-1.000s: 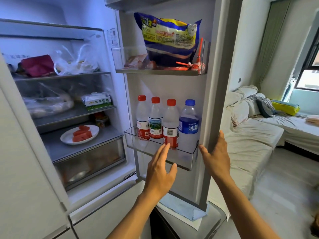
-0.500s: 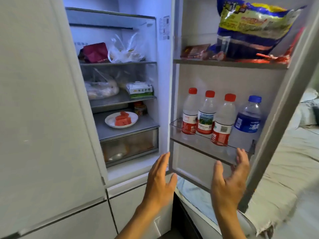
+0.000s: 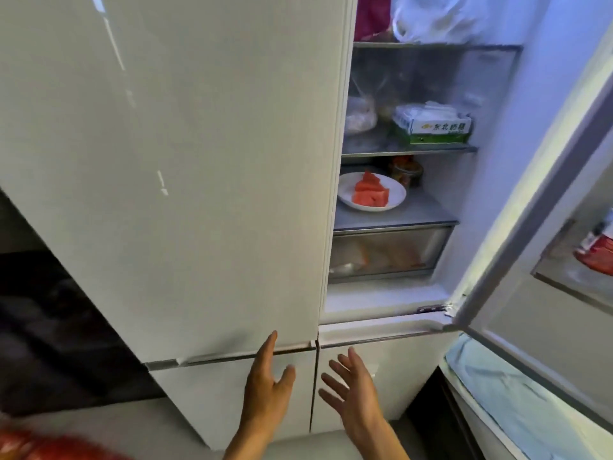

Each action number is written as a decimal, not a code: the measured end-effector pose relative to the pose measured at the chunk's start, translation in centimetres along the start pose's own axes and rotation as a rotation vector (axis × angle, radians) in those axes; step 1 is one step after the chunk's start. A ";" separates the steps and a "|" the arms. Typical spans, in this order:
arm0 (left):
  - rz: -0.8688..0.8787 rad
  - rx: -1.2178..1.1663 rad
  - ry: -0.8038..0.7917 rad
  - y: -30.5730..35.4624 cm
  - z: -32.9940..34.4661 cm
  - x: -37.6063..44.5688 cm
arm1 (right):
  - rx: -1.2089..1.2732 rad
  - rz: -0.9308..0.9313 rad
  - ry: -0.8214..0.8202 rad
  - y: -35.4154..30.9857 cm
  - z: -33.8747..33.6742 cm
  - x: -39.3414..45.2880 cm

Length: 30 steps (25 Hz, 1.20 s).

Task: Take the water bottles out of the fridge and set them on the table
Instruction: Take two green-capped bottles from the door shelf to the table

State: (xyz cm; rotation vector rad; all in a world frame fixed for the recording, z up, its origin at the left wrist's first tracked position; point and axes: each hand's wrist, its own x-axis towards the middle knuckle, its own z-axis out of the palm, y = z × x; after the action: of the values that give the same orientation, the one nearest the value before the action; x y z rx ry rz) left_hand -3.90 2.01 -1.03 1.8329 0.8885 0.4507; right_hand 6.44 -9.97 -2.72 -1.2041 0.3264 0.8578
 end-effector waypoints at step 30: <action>-0.109 0.042 0.225 -4.6 -1.9 -7.3 | 0.015 0.322 0.079 9.0 1.0 5.9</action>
State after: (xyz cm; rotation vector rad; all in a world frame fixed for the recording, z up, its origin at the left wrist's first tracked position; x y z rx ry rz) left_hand -11.65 -1.19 -3.71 1.7847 1.1524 0.5805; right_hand 3.56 -5.73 -12.21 -1.1907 0.6017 1.0839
